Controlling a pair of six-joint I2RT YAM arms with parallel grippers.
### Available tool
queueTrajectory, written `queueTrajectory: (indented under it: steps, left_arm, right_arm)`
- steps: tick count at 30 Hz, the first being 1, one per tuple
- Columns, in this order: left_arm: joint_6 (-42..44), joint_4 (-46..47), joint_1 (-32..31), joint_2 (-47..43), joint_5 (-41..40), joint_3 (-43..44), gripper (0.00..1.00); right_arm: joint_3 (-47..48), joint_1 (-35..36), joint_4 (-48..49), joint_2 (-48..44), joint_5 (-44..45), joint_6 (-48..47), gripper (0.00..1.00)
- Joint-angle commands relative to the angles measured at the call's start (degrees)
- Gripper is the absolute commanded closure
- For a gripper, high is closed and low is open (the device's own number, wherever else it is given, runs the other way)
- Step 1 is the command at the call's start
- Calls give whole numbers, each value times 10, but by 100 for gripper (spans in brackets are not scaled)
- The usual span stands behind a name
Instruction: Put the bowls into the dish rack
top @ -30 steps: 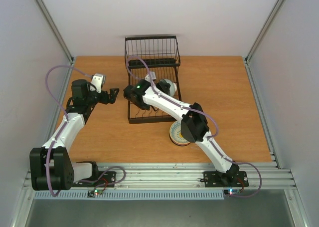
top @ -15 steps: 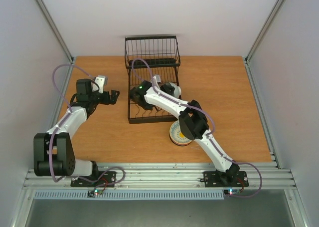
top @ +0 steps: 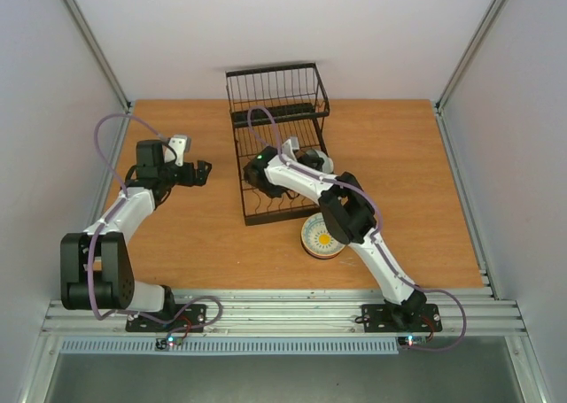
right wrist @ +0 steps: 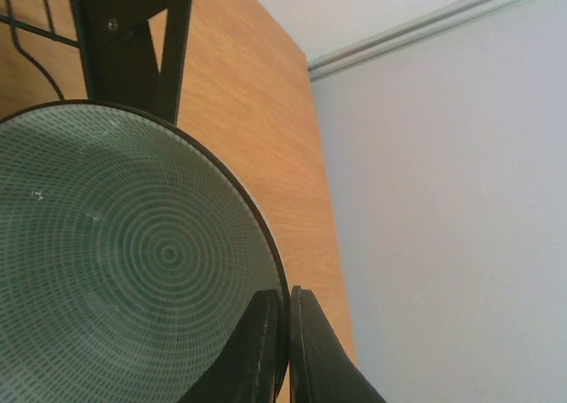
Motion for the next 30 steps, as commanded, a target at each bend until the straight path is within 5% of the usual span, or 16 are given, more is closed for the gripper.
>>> queueTrajectory:
  steps: [1,10,30]
  left_arm:
    - [-6,3,1,4,8,18,1]
    - [-8,2,0,12,13,20,1]
    - [-22,4,1,32,34,25,1]
  right_arm:
    - [-20,-49,-125,-23,3,33,99]
    - [7,-89,-125,-28,53,16,99]
    - [23,-57,-125,19,162,13,99]
